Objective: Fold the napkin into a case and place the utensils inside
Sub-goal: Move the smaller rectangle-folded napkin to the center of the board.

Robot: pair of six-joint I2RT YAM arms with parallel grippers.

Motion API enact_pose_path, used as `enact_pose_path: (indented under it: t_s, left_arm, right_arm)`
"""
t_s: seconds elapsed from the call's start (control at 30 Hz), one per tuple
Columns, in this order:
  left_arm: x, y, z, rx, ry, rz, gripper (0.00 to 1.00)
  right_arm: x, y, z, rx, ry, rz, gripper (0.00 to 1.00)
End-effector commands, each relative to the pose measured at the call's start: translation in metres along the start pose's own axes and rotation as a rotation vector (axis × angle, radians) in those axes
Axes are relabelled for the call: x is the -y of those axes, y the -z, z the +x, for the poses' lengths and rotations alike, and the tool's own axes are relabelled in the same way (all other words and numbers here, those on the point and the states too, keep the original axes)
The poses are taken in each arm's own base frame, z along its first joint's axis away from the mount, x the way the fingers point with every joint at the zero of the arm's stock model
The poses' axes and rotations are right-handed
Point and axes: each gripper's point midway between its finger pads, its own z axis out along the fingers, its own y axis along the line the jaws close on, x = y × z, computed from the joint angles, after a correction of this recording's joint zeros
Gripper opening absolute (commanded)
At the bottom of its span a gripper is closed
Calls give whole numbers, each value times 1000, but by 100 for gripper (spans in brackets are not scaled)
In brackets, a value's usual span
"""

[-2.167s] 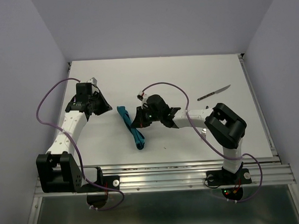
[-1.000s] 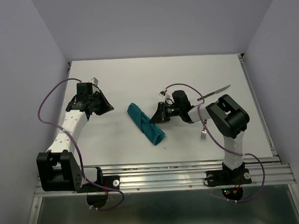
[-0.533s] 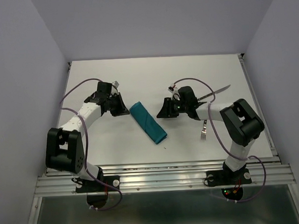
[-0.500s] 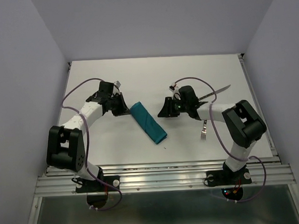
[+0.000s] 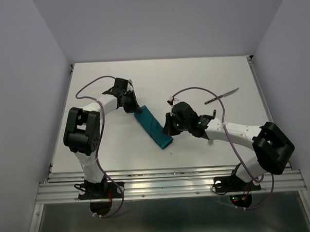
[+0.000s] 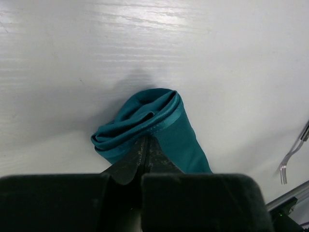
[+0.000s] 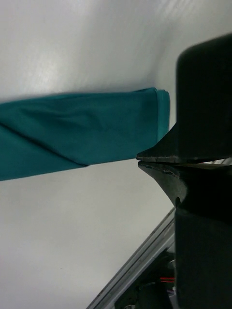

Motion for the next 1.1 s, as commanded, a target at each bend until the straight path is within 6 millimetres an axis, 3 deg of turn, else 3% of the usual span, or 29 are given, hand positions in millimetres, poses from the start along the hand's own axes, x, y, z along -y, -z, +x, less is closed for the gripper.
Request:
enact_pose_path:
  t_s: [0.0,0.27,0.37,0.53,0.73,0.9,1.07]
  left_arm:
    - [0,-8,-16,38,-8,-24,0]
    - [-18,-24,-5,9,29,-79,0]
    - [-20,-20,-3,16,32,-87,0]
    - [-23,-2,-1,47,36,-114,0]
    - [-38,17,-1,76,34,-173,0]
    - [-35,16,-5,95,48,-154,0]
    - [-26,11,-17,104,61,-132,0]
  right_arm:
    - [6,0,28,-20,-54,120,1]
    - [30,-24,64,-80,-108,169,1]
    - [47,-30,75,-93,-92,231,1]
    - [68,-34,73,-82,-23,324,1]
    - [90,-27,56,-43,69,410,1]
    - [109,-30,20,12,136,464,1]
    - [102,-43,-10,45,159,446,1]
